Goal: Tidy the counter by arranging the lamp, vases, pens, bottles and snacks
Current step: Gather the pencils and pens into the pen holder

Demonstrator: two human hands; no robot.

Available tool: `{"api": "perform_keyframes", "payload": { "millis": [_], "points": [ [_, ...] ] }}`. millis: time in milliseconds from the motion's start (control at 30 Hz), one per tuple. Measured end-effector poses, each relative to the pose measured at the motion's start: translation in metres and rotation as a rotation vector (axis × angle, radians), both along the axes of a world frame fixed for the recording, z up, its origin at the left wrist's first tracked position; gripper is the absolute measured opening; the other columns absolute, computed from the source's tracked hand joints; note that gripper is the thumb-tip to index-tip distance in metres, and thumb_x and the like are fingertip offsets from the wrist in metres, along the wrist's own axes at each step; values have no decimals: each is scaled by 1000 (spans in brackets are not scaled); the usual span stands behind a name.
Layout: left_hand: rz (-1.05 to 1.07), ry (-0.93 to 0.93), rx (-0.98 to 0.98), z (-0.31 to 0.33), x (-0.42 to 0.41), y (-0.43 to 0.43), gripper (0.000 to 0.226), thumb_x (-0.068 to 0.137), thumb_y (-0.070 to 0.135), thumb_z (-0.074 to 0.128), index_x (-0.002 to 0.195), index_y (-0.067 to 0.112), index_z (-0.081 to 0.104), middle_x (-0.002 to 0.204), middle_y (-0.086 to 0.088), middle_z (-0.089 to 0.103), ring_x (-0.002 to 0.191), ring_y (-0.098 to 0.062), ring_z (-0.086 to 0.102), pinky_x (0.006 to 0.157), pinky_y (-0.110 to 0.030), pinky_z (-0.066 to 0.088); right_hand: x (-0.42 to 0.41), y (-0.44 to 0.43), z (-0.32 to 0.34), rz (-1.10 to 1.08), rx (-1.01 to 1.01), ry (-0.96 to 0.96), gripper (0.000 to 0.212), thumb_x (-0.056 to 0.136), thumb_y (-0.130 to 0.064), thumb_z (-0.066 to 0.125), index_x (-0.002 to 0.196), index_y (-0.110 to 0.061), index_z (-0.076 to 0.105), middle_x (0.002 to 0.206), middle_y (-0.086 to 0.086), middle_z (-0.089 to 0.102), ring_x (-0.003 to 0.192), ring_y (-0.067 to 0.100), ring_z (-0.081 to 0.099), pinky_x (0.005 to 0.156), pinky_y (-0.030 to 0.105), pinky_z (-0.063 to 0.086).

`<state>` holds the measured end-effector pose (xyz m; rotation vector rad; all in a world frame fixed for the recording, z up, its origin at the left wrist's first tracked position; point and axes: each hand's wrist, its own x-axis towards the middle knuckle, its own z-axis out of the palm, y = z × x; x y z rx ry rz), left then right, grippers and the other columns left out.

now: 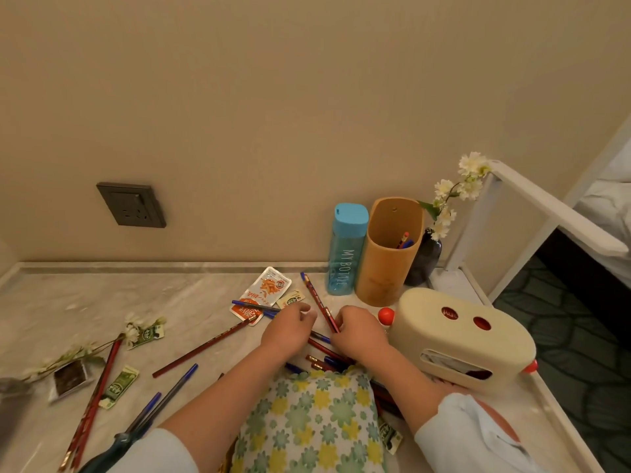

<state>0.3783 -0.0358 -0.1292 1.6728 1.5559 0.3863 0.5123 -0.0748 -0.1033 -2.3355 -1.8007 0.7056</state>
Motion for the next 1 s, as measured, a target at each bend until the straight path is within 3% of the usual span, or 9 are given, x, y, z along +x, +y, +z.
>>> {"api": "perform_keyframes", "payload": {
  "millis": [67, 200, 300, 367, 467, 533, 633, 800, 1000],
  "points": [
    [61, -157, -42, 5, 3, 4, 43, 97, 42, 44, 129, 15, 53, 116, -3, 67, 104, -17, 63, 96, -40, 49, -1, 1, 4, 12, 47, 66, 18, 84, -24, 65, 100, -17, 65, 94, 1, 65, 87, 17, 61, 67, 28, 49],
    [142, -389, -6, 24, 7, 8, 28, 100, 29, 43, 103, 9, 63, 96, -8, 71, 71, -15, 62, 73, -34, 50, -5, 5, 17, 42, 108, 203, 15, 82, -21, 70, 97, -19, 73, 82, -5, 65, 73, 9, 60, 59, 23, 48],
    [208, -496, 49, 37, 4, 13, 21, 99, 22, 46, 90, 13, 63, 84, -4, 69, 66, -16, 56, 63, -34, 50, -8, 14, 28, 53, 149, 312, 8, 86, -23, 69, 85, -19, 77, 67, -4, 66, 56, 10, 60, 64, 32, 58],
    [244, -534, 81, 46, 0, 18, 19, 99, 23, 45, 88, 19, 61, 86, -3, 68, 73, -18, 60, 67, -34, 51, -13, 20, 36, 31, 193, 361, 11, 89, -24, 66, 85, -20, 76, 61, -6, 63, 50, 11, 60, 60, 32, 60],
    [331, -641, 100, 57, -6, 27, 21, 100, 26, 43, 91, 20, 60, 89, -6, 69, 86, -21, 66, 81, -39, 55, -26, 32, 46, 41, 288, 361, 14, 92, -26, 63, 96, -21, 76, 75, -6, 68, 66, 13, 66, 66, 36, 61],
    [386, -686, 127, 63, -11, 33, 23, 101, 29, 42, 93, 18, 60, 90, -9, 69, 86, -22, 66, 79, -39, 57, -35, 42, 52, 52, 323, 375, 17, 93, -28, 62, 102, -21, 75, 85, -6, 70, 76, 12, 65, 73, 39, 60],
    [453, -793, 142, 71, -20, 38, 24, 102, 26, 41, 92, 14, 59, 81, -7, 64, 75, -17, 64, 69, -34, 56, -42, 55, 60, 38, 338, 401, 18, 93, -28, 60, 99, -18, 73, 83, -1, 70, 76, 16, 65, 73, 43, 60],
    [329, -678, 54, 63, -26, 39, 19, 100, 20, 46, 109, 7, 57, 91, -6, 71, 85, -24, 71, 81, -49, 58, -43, 67, 66, -105, 414, 621, 9, 95, -19, 59, 93, -18, 67, 77, 1, 69, 62, 13, 66, 61, 30, 60],
    [187, -659, -96, 47, -29, 25, 16, 97, 15, 54, 105, 6, 64, 95, -13, 73, 81, -24, 73, 73, -35, 61, -40, 71, 48, -196, 441, 675, 16, 92, -22, 64, 102, -12, 71, 76, 4, 72, 63, 15, 70, 62, 29, 61]
  ]
}}
